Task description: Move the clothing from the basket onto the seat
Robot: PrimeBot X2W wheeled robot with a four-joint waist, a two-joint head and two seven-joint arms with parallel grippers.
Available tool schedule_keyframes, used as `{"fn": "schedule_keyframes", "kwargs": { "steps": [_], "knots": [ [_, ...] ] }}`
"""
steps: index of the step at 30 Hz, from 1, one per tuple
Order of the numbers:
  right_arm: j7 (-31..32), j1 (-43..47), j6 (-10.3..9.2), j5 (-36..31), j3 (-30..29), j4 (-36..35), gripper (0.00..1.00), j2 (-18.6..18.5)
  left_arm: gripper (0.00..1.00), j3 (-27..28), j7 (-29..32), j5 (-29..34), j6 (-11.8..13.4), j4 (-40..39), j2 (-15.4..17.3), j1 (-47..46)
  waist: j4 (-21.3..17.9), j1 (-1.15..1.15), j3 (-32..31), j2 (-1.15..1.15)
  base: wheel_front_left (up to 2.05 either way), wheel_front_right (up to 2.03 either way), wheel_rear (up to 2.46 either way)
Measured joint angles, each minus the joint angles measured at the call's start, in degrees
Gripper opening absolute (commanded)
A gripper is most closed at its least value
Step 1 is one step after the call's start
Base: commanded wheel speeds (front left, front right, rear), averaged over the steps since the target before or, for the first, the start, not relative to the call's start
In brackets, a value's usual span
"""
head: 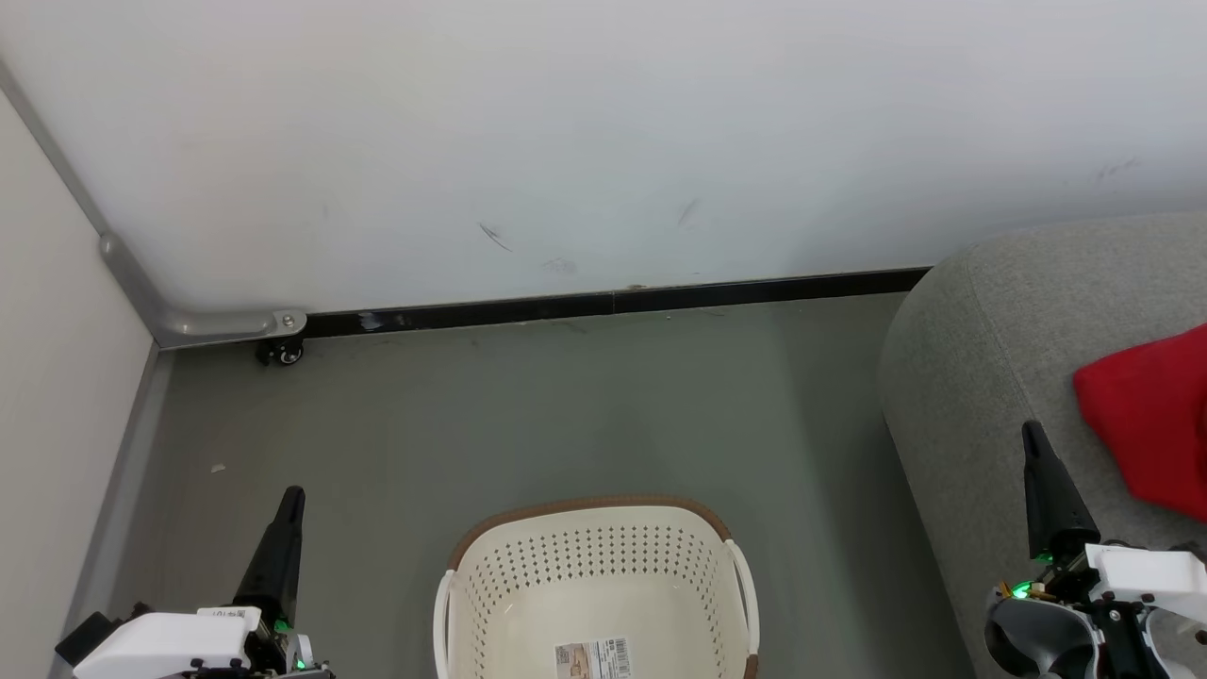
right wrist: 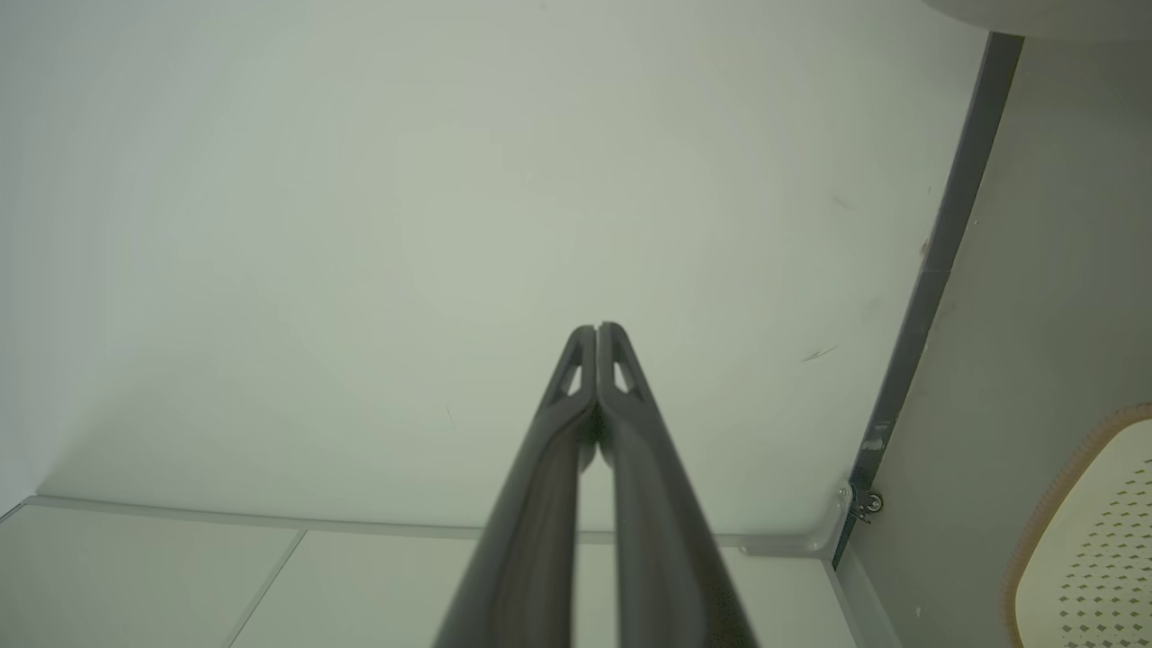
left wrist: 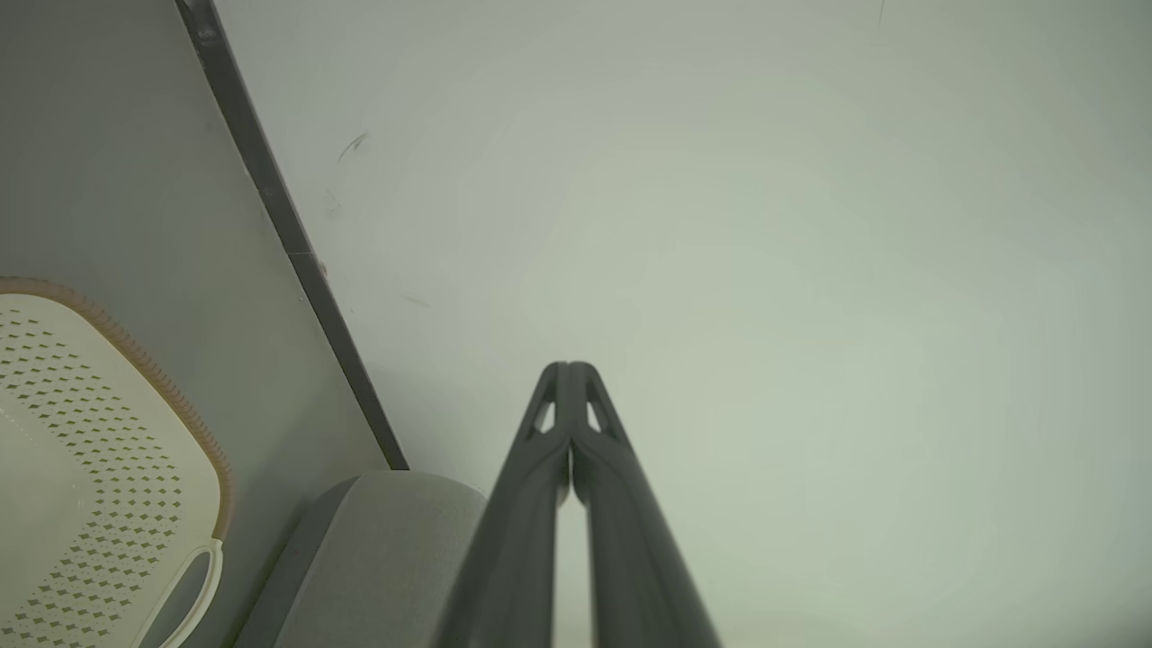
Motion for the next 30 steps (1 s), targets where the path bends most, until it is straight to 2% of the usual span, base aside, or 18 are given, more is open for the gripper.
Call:
{"fn": "schedule_keyframes", "kwargs": {
  "steps": [30],
  "knots": [
    [0.2,0.0,0.00,0.0,-0.2,0.1,0.00,0.3,0.00,0.1,0.0,0.0,0.0,0.1,-0.1,-0.1,0.0,0.00,0.0,0.00,0.00,0.00,0.00]
  ]
}}
